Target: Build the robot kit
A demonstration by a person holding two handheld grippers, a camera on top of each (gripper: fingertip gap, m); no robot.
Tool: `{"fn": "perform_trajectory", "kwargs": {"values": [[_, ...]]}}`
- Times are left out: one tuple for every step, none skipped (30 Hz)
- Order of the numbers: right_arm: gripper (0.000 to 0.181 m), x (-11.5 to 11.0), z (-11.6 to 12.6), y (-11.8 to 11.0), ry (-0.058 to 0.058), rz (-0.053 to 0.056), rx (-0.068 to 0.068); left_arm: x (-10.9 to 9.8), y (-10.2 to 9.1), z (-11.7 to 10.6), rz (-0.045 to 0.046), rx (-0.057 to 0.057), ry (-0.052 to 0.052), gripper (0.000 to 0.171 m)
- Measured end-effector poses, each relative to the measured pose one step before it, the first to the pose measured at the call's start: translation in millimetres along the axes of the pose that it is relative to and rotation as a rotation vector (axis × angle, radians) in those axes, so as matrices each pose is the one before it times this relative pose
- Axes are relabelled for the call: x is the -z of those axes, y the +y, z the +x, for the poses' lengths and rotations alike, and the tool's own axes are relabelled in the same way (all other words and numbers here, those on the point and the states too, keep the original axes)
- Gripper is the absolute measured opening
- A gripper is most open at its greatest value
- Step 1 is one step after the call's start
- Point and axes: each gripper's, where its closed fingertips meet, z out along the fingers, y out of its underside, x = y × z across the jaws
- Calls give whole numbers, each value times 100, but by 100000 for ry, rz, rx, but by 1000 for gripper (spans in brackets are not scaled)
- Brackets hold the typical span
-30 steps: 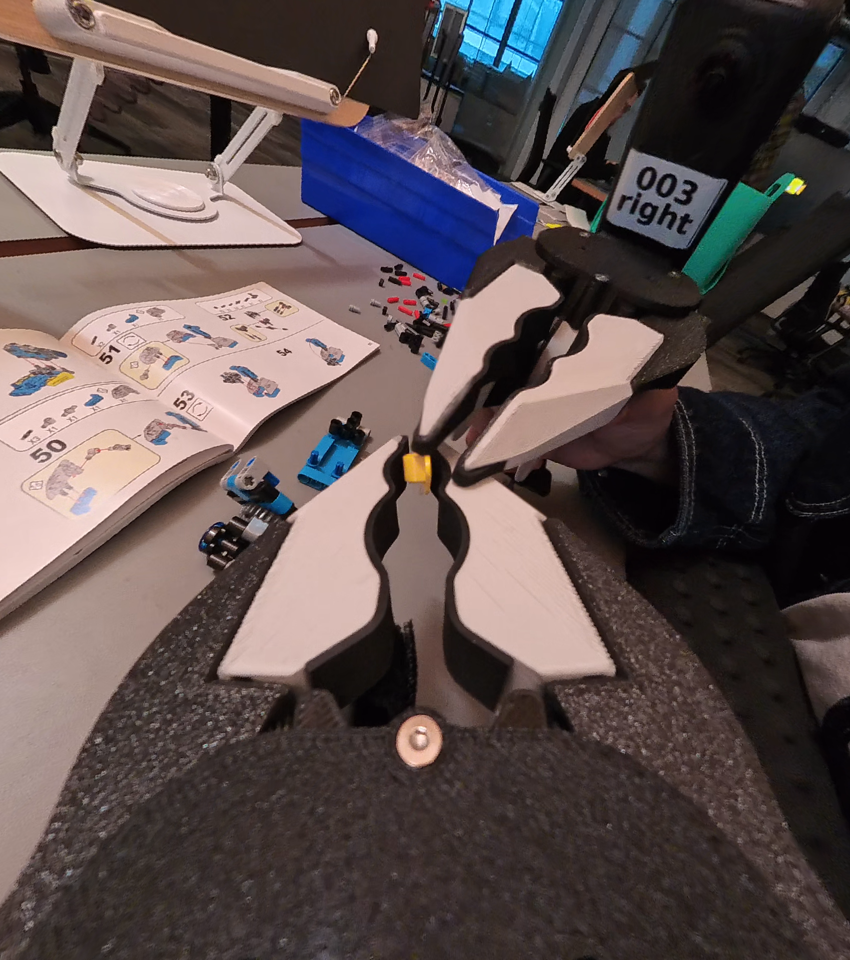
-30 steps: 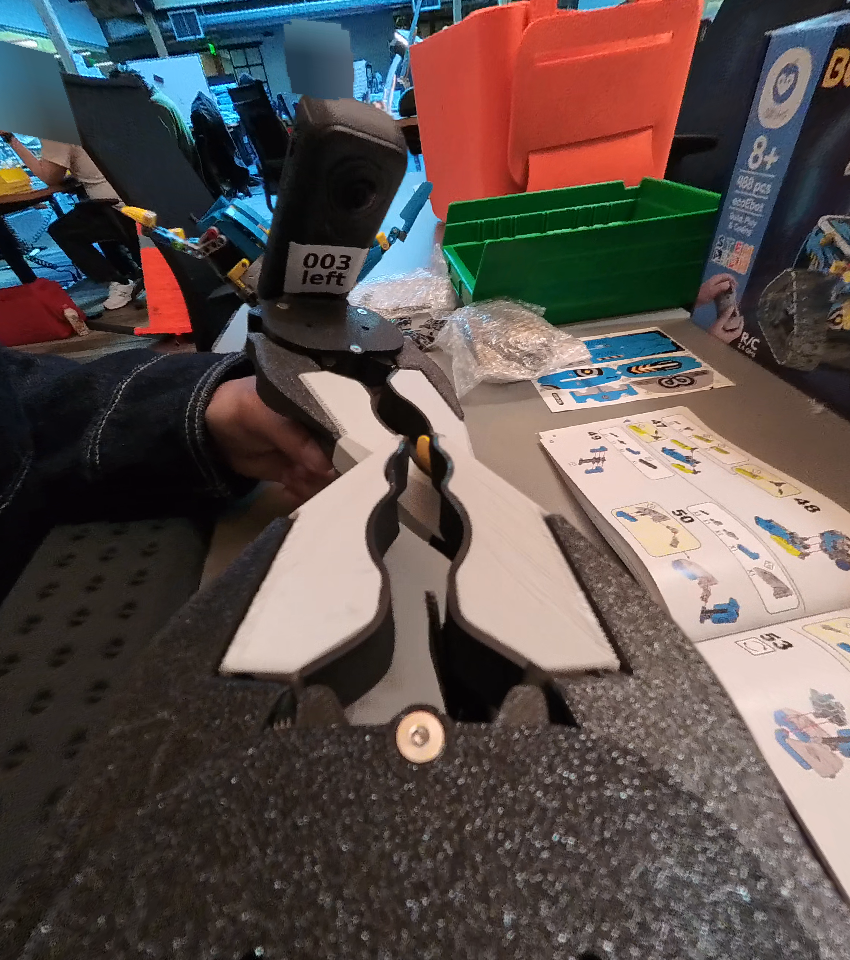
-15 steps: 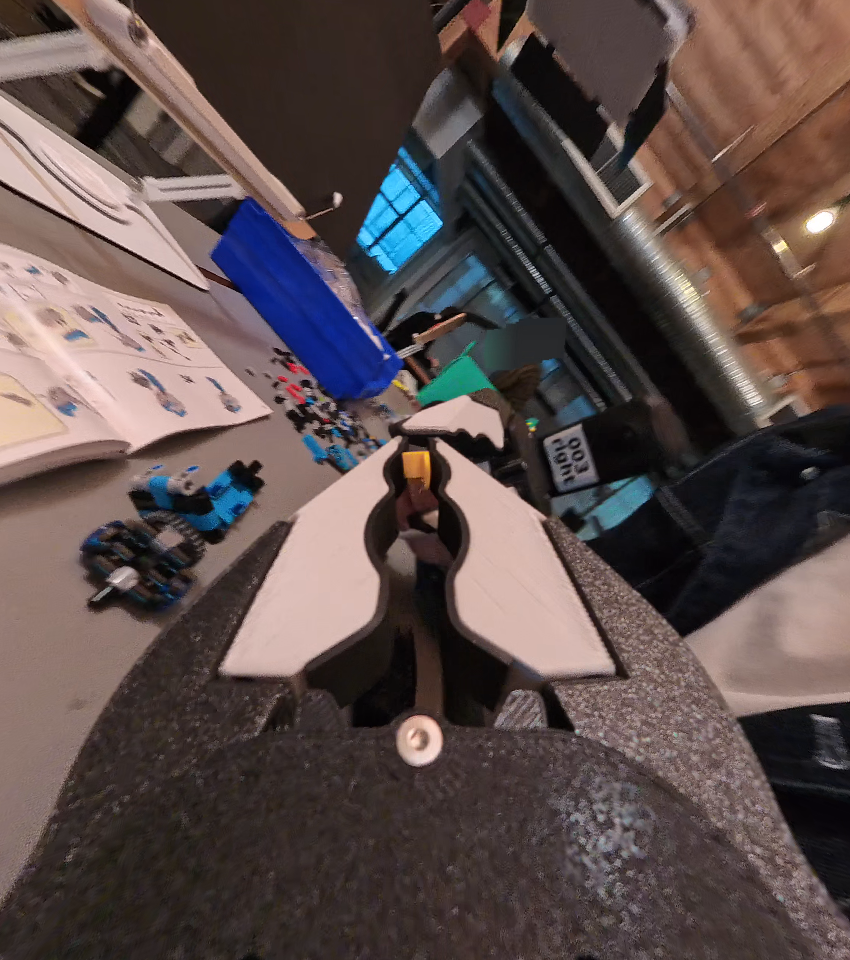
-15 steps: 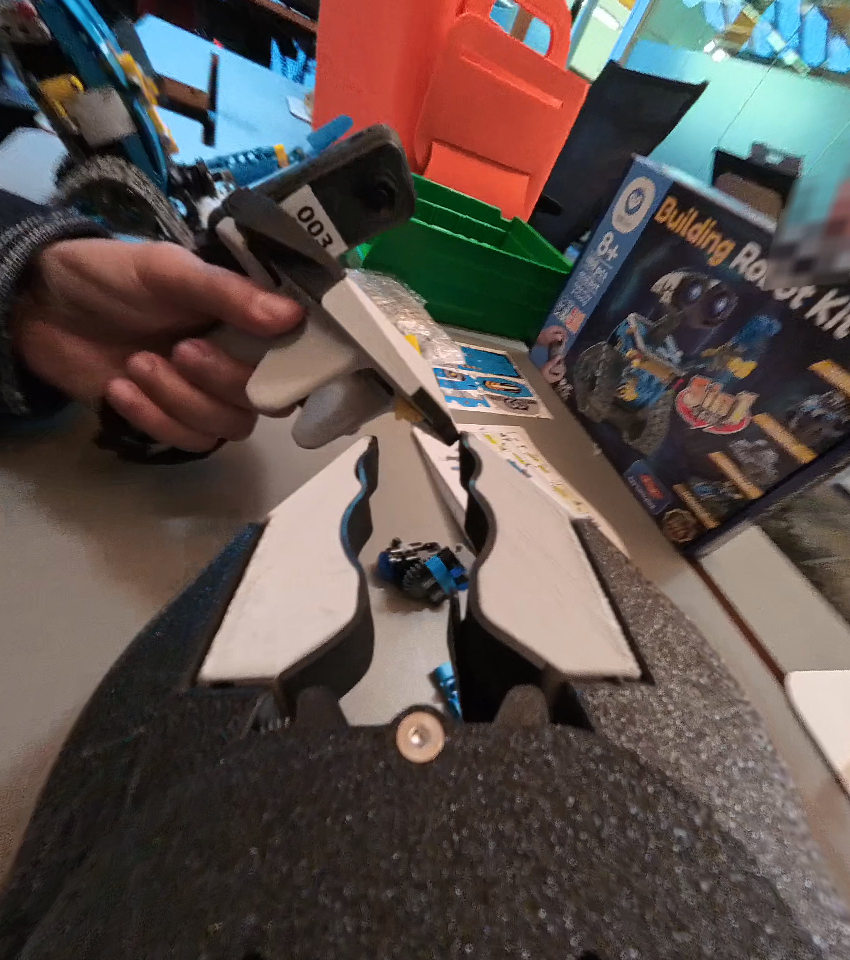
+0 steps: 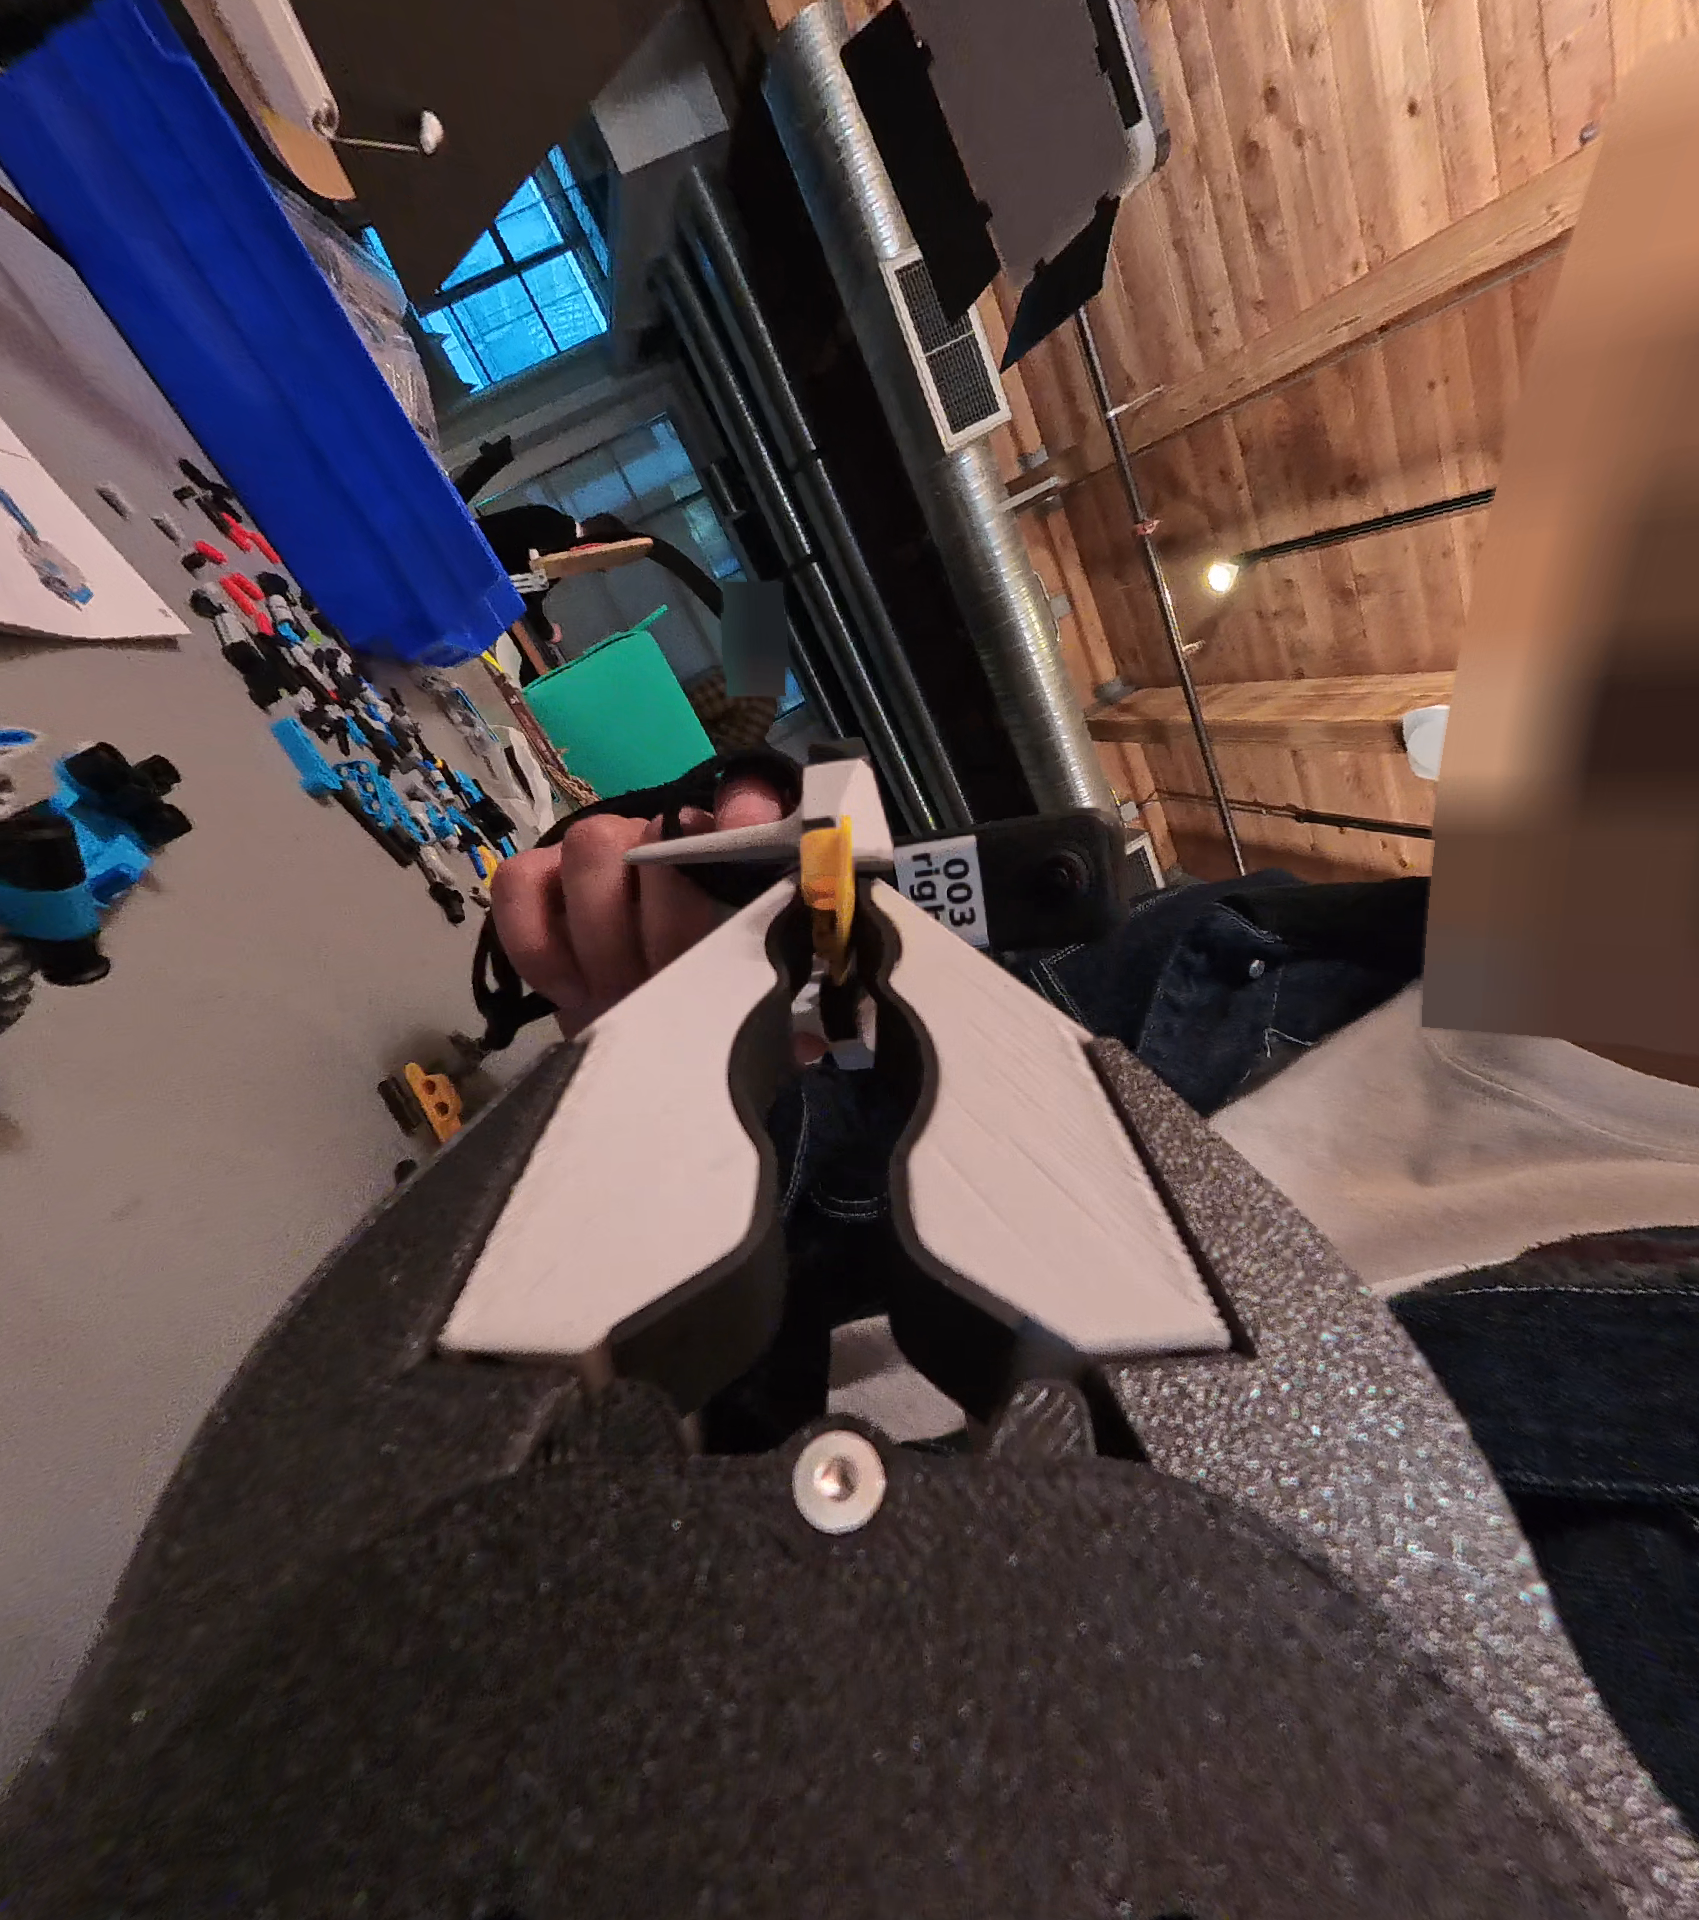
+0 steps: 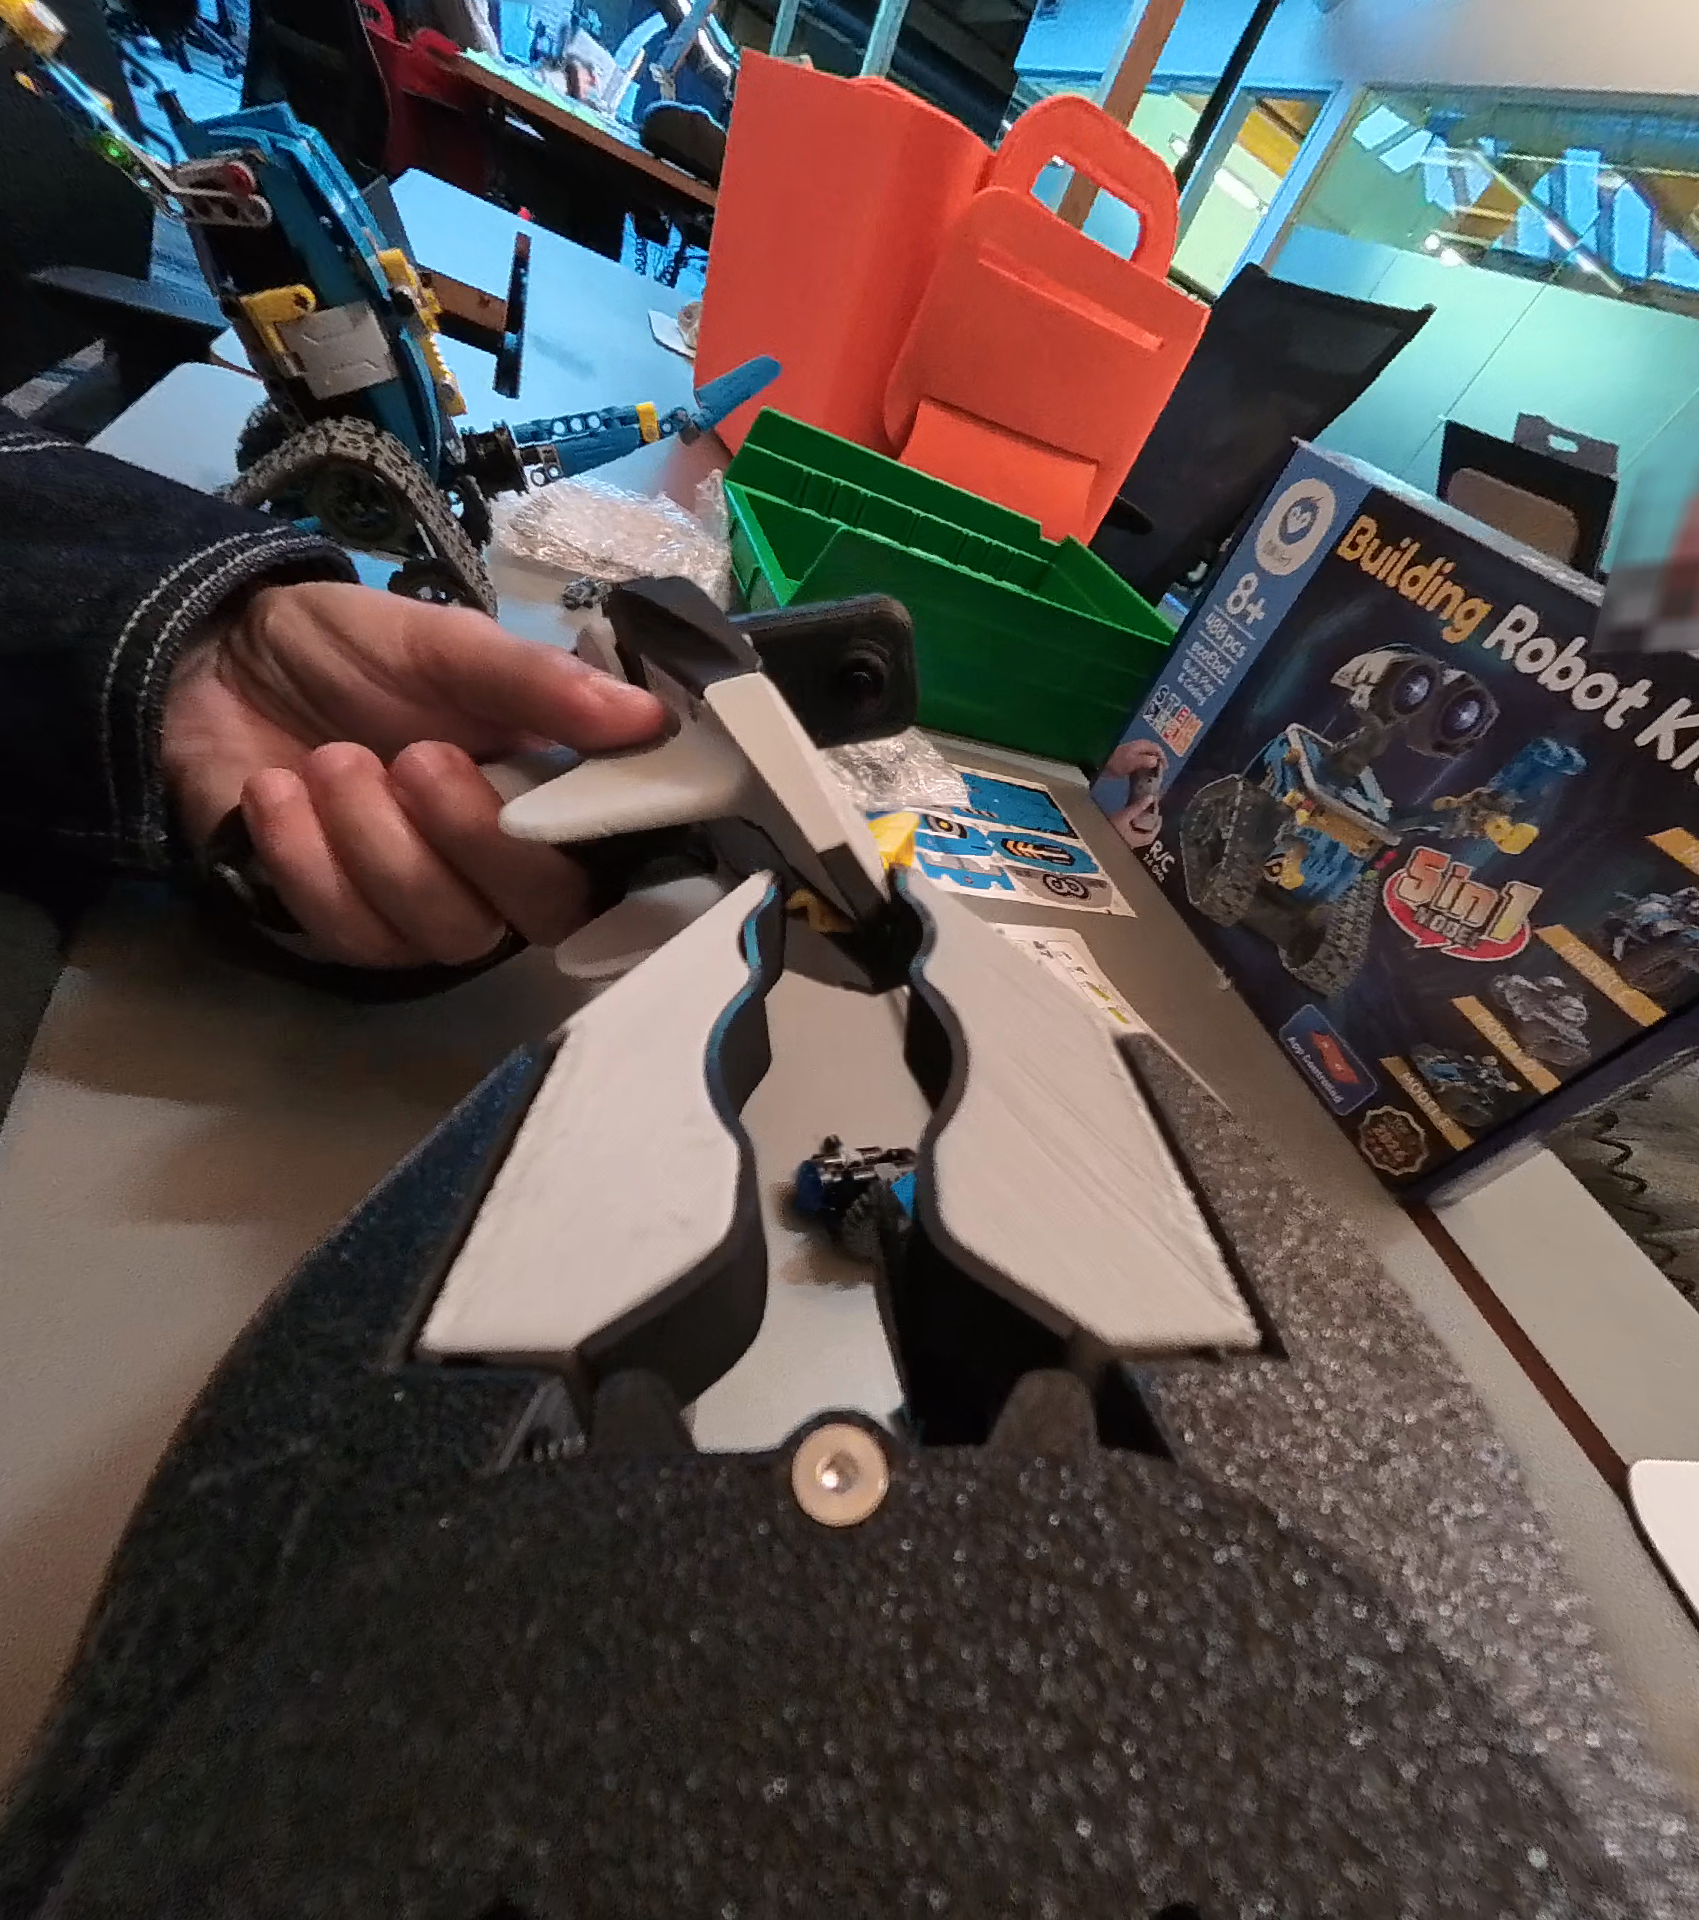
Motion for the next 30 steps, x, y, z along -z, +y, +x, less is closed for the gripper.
{"fn": "perform_trajectory", "kwargs": {"values": [[18,4,-54,79,-816,-463,-171,40,44,-75,-436,662,-99,7],[18,7,-81,117,-991,-931,-206,40,65,-94,-549,-19,-469,7],[17,33,-75,95,-1000,-981,-525,29,67,-73,-567,-487,-621,7],[17,62,-58,70,-1023,-727,52,14,76,-70,-753,-904,-919,7],[16,135,22,61,-594,-472,470,44,22,-24,-604,-1062,-694,9],[16,165,242,49,754,-125,460,138,-186,113,507,-263,404,14],[16,189,320,56,941,6,-153,274,-410,222,1779,1009,1472,19],[16,166,89,-50,-876,690,-1270,342,-438,171,2038,1639,1514,20],[16,106,-48,-20,-1925,332,-2131,315,-313,31,1423,1325,664,21],[16,56,-144,66,-2290,-478,-1649,224,-171,9,915,447,271,20],[16,41,-208,57,-2445,-348,-1093,99,54,11,-435,28,-64,20],[16,98,-134,-22,-1821,199,-743,-24,273,63,-1729,-290,84,20],[16,134,-63,-120,-1297,586,-1130,-78,342,104,-2253,-318,272,20],[16,124,-159,-133,-1867,692,-1162,-136,416,83,-2605,-294,210,19],[16,108,-110,-46,-1588,86,-840,-185,458,40,-2799,-358,-104,19],[16,59,-143,34,-1692,-321,-505,-172,449,-57,-2604,-587,-616,18],[16,20,-360,-21,-2905,143,-855,-169,434,-94,-2425,-608,-590,16],[16,-36,-330,-9,-2527,91,-1099,-175,343,-59,-1805,-440,-235,13],[16,-79,-223,73,-1684,-482,-728,-127,178,-100,-912,-466,-384,11],[15,-91,-384,17,-2439,-218,-233,-39,58,-138,-147,-30,-464,8],[15,-42,1,56,200,-559,358,20,16,-54,-39,795,391,7],[15,0,46,50,552,-423,998,32,11,5,-15,1078,635,7],[15,26,-21,-6,-8,8,459,12,16,-4,-6,469,239,7],[15,21,64,45,363,-356,-226,14,-23,-58,171,-64,-454,7],[15,29,73,39,340,-287,-87,65,-63,-74,273,-102,-623,7],[15,27,80,55,391,-284,157,78,-85,-59,405,151,-355,7],[15,46,112,16,662,-115,242,76,-92,-26,484,140,-52,8],[15,29,-33,-1,-260,77,46,39,-26,23,171,11,115,7],[15,5,-83,36,-611,-61,-330,-6,35,-35,-238,-484,-449,7],[15,12,1,65,-135,-280,-152,-15,19,-52,-184,-1029,-840,7]]}}
